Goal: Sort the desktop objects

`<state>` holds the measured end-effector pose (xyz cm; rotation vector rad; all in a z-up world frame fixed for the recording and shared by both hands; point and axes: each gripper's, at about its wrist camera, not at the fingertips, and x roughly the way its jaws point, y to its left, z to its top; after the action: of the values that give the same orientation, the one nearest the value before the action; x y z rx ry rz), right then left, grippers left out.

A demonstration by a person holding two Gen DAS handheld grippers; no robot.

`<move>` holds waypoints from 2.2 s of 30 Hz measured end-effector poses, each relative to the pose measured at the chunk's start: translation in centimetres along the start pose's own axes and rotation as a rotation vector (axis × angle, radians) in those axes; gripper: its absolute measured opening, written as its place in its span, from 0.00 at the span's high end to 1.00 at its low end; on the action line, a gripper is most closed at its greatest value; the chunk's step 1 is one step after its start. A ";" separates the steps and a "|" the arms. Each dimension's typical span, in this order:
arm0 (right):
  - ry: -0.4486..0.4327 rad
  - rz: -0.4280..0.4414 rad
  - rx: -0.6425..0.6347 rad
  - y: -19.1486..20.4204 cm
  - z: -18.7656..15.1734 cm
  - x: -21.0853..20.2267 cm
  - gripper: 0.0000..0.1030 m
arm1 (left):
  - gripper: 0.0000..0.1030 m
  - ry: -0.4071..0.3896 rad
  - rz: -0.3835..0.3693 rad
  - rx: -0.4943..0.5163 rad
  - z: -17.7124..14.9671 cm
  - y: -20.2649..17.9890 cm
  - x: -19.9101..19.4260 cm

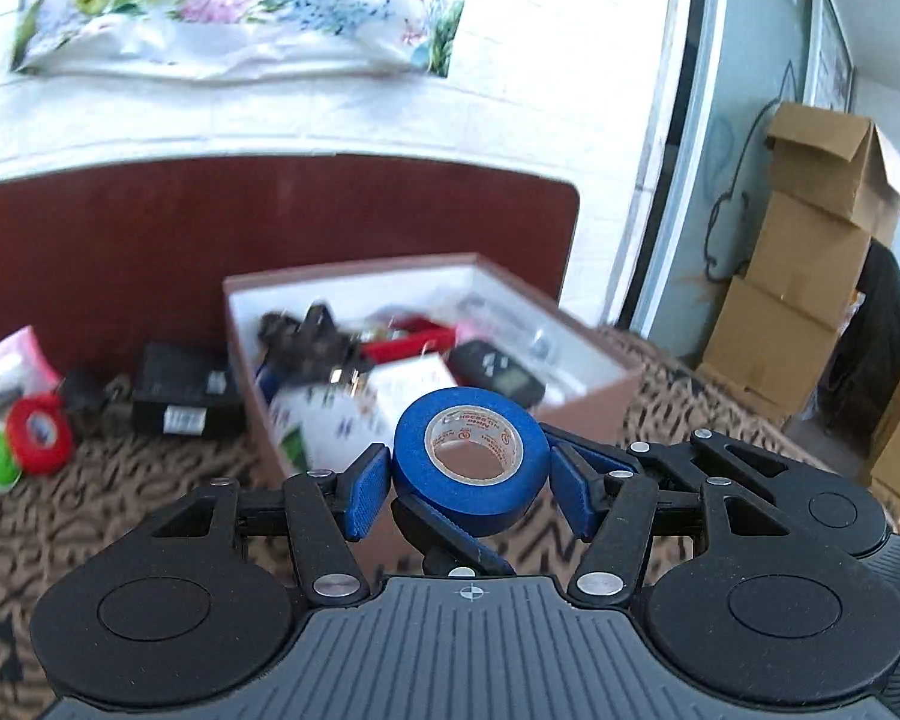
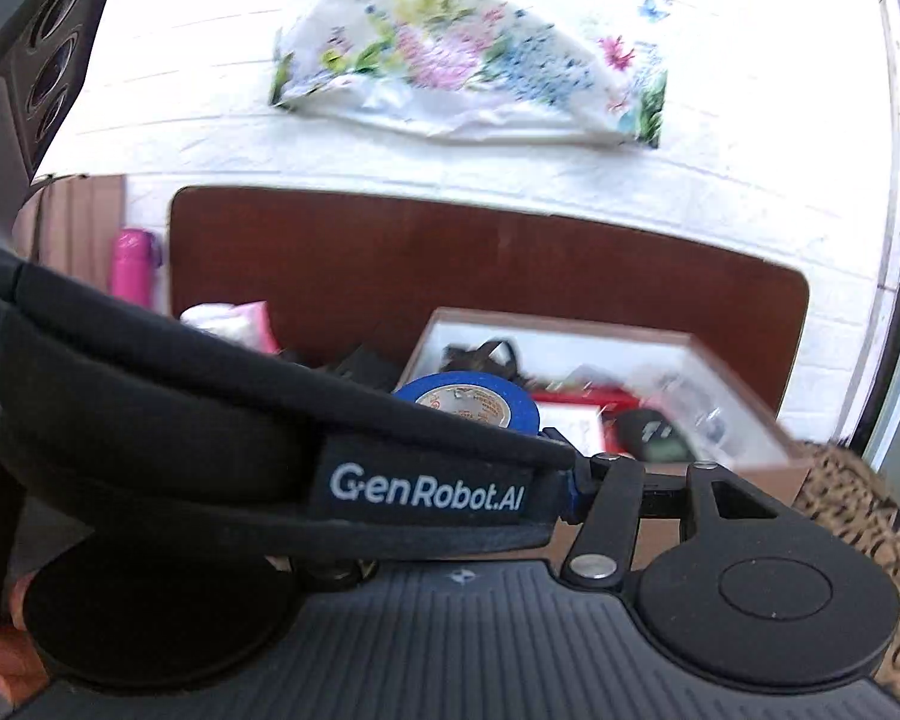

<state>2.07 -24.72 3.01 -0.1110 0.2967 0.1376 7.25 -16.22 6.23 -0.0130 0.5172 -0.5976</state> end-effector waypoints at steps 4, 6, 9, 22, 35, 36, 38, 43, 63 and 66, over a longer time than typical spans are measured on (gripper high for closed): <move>-0.003 -0.008 0.016 -1.7 1.3 2.7 0.39 | 0.41 0.011 -0.028 -0.040 2.5 0.9 3.4; 0.010 -0.016 0.036 -2.8 1.5 4.3 0.39 | 0.41 0.029 -0.049 -0.053 3.4 1.3 5.4; 0.030 -0.015 0.077 -4.8 1.5 6.7 0.40 | 0.41 0.064 -0.070 -0.083 4.4 2.1 8.8; 0.089 -0.007 0.111 -9.7 1.9 15.1 0.40 | 0.29 0.084 -0.097 -0.171 6.8 5.1 18.2; 0.065 -0.064 0.141 -9.6 0.3 13.7 0.05 | 0.00 -0.009 -0.010 -0.109 4.9 5.1 15.2; 0.067 -0.065 0.148 -9.5 0.2 13.4 0.04 | 0.00 -0.004 -0.019 -0.109 4.8 4.9 14.9; 0.067 -0.063 0.154 -9.4 0.2 12.8 0.03 | 0.00 0.006 -0.034 -0.114 4.6 4.5 14.3; 0.066 -0.059 0.142 -8.8 0.8 10.9 0.01 | 0.00 0.014 -0.020 -0.102 4.1 3.4 12.6; 0.106 -0.122 0.106 -5.7 -3.0 -0.3 0.00 | 0.00 0.066 0.146 -0.079 -2.5 -1.3 1.3; 0.108 -0.144 0.137 -5.3 -3.8 -2.1 0.00 | 0.00 0.067 0.142 -0.091 -3.5 -1.6 -0.3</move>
<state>-0.19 -30.69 0.49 -0.0040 0.4039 -0.0314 4.55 -16.97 3.52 -0.0419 0.6052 -0.4365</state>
